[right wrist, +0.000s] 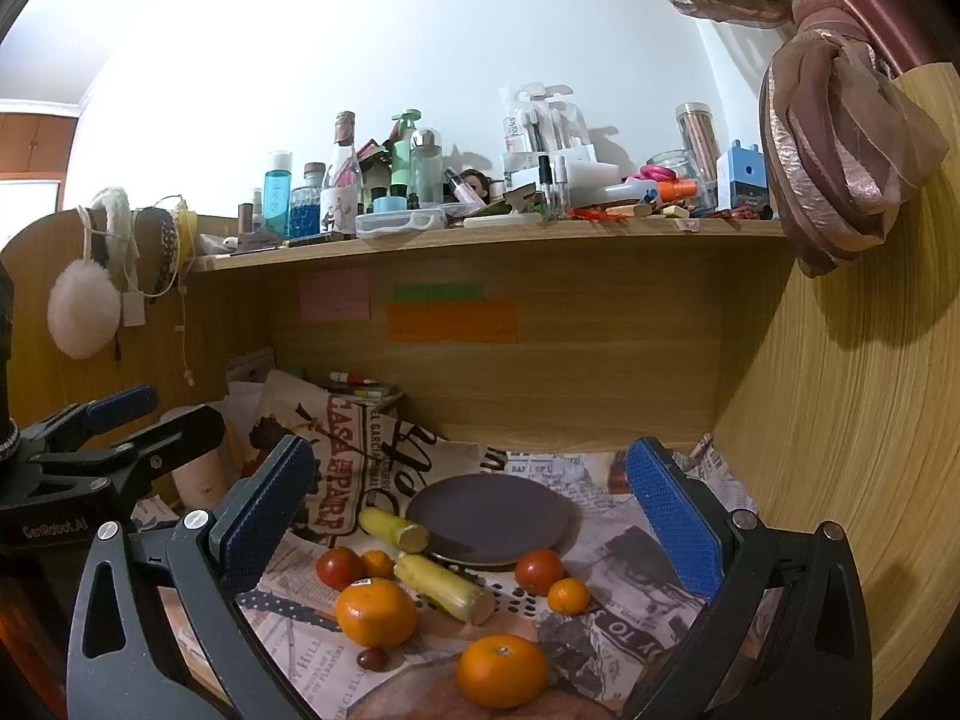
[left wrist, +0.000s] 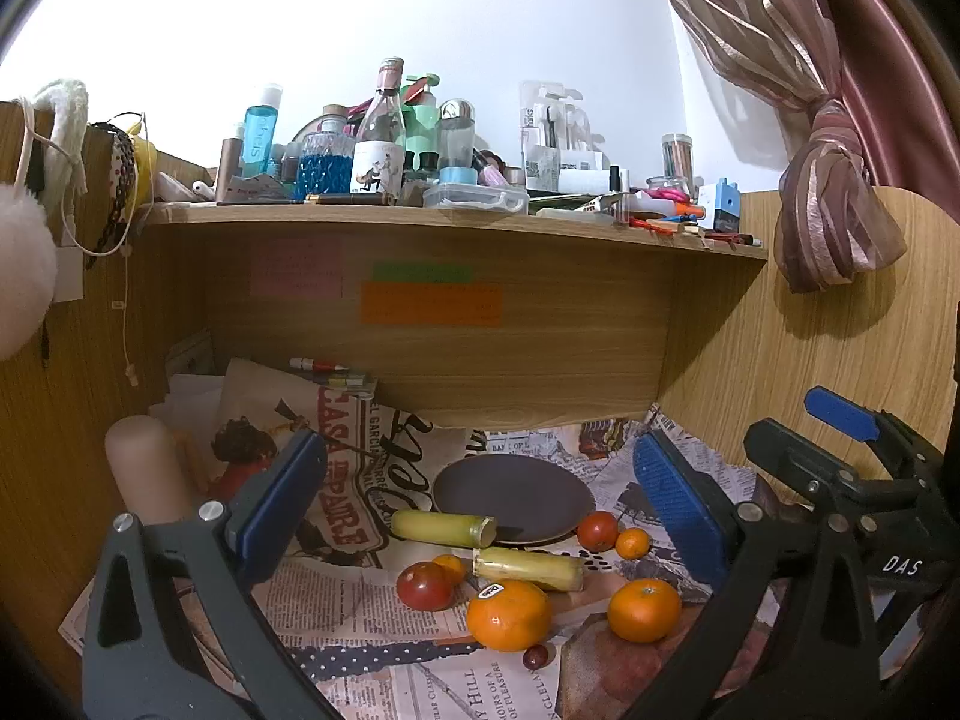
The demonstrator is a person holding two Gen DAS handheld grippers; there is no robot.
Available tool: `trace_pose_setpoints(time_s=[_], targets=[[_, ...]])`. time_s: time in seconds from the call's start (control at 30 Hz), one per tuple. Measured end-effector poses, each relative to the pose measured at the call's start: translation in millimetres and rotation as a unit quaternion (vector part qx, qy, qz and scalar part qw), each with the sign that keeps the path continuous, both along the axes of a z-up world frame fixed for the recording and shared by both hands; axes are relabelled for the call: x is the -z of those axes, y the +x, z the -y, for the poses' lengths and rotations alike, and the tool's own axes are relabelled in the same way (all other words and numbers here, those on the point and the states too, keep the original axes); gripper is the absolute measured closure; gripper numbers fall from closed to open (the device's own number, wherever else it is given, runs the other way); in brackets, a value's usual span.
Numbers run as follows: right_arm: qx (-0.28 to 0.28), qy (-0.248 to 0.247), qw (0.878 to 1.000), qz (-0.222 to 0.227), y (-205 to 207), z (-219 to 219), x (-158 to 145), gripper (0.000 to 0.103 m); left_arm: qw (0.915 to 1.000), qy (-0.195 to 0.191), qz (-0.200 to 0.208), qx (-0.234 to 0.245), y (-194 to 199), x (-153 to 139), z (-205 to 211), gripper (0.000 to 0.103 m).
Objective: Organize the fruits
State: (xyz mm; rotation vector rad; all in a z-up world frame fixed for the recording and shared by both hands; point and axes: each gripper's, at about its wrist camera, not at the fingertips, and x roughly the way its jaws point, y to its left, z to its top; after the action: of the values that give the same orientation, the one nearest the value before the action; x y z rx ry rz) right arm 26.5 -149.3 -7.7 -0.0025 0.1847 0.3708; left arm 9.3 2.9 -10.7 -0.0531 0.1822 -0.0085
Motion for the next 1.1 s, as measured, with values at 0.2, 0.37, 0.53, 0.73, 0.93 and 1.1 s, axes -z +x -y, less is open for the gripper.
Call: trace_pose_setpoints(time_s=[0.2, 0.37, 0.53, 0.73, 0.93, 1.1], targets=[[0.001, 0.000, 1.000, 0.000, -0.1, -0.2, -0.3, 0.000, 1.0000, -0.004, -0.001, 0.001, -0.8, 1.4, -0.5, 0.000], [0.000, 0.000, 1.000, 0.000, -0.2, -0.1, 0.0, 0.000, 1.0000, -0.006, -0.003, 0.001, 0.0, 2.7, -3.3, 0.000], [0.001, 0.002, 1.000, 0.003, -1.2, -0.4, -1.5, 0.000, 0.9999, -0.010, -0.003, 0.002, 0.5, 2.2, -3.5, 0.000], [0.001, 0.002, 1.000, 0.003, -1.8, -1.2, -1.5, 0.000, 0.9999, -0.011, -0.002, 0.003, 0.1, 1.3, -3.6, 0.000], [0.000, 0.004, 1.000, 0.002, -2.2, -2.1, -0.4, 0.000, 0.9999, -0.011, -0.008, 0.011, 1.8, 0.4, -2.5, 0.000], [-0.004, 0.000, 1.000, -0.005, 1.8, -1.6, 2.4, 0.000, 0.9996, -0.007, -0.015, 0.022, 6.4, 0.8, -2.4, 0.000]])
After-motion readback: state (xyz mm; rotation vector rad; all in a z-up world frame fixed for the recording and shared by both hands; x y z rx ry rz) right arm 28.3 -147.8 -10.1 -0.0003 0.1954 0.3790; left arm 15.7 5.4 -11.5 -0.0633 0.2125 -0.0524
